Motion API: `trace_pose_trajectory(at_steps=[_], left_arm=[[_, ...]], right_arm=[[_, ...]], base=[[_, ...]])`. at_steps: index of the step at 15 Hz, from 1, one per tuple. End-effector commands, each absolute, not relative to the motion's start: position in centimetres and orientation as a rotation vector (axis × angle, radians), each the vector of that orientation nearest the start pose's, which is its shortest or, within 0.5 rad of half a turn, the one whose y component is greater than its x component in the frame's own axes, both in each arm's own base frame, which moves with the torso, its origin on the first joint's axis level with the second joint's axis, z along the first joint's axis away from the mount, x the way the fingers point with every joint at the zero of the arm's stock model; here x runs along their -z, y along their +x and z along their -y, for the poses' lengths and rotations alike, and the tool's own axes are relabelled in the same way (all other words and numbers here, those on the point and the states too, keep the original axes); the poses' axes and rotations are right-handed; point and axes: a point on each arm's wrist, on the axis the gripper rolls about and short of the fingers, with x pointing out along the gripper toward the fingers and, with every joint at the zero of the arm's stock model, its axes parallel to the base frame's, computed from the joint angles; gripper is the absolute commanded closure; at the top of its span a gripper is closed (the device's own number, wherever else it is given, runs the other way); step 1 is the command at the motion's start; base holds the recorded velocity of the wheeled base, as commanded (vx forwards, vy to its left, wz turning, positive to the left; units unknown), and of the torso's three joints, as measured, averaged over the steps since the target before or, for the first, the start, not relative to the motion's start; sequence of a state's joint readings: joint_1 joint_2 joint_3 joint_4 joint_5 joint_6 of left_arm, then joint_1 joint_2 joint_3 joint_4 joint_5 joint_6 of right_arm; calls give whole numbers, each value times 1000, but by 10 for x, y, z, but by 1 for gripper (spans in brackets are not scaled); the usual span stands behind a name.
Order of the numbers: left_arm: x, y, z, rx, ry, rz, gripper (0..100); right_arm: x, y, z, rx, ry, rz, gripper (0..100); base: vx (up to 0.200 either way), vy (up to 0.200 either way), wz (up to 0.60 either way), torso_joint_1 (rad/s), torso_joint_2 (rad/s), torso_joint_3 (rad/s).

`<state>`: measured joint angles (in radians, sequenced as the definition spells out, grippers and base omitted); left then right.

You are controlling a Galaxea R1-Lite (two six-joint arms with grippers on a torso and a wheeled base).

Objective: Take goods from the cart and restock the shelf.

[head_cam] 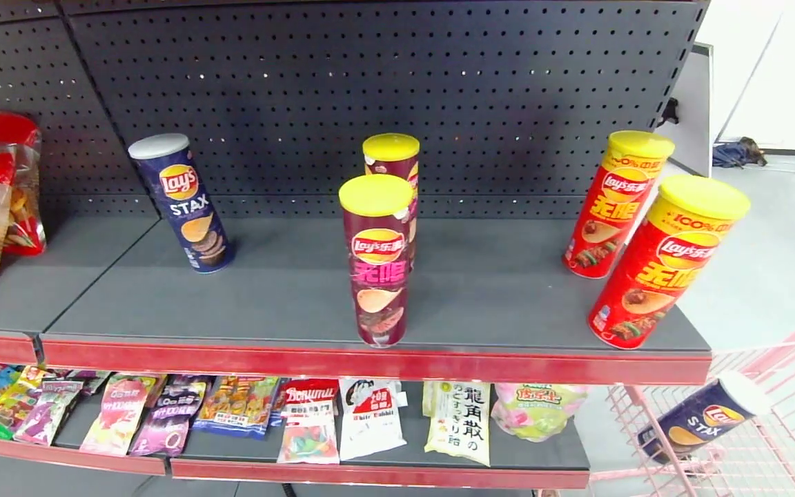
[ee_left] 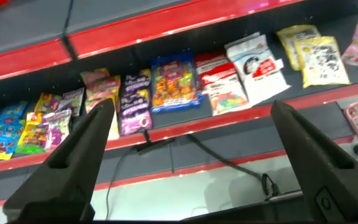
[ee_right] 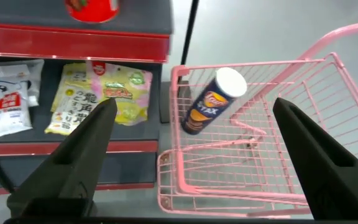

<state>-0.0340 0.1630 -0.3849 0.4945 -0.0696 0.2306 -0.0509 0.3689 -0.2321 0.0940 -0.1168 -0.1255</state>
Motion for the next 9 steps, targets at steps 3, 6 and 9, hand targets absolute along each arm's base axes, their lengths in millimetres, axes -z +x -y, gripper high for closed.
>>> trace_pose_trajectory(at_steps=[3,6,9], left_arm=[[-133,-45,0,135,225,-251,0],[-133,-46,0,143,238,-237,0],[-130,-51,-3,207,245,-187,0]], right_arm=[[-135,4,3,148,-134,-250,0],[-131,4,3,147,-135,-257,0],[-130,4,3,147,-135,-263,0]], base=[[0,-67,0,-2,4,2],[0,0,-600,4,-1,5],[0,0,-600,4,-1,-1]])
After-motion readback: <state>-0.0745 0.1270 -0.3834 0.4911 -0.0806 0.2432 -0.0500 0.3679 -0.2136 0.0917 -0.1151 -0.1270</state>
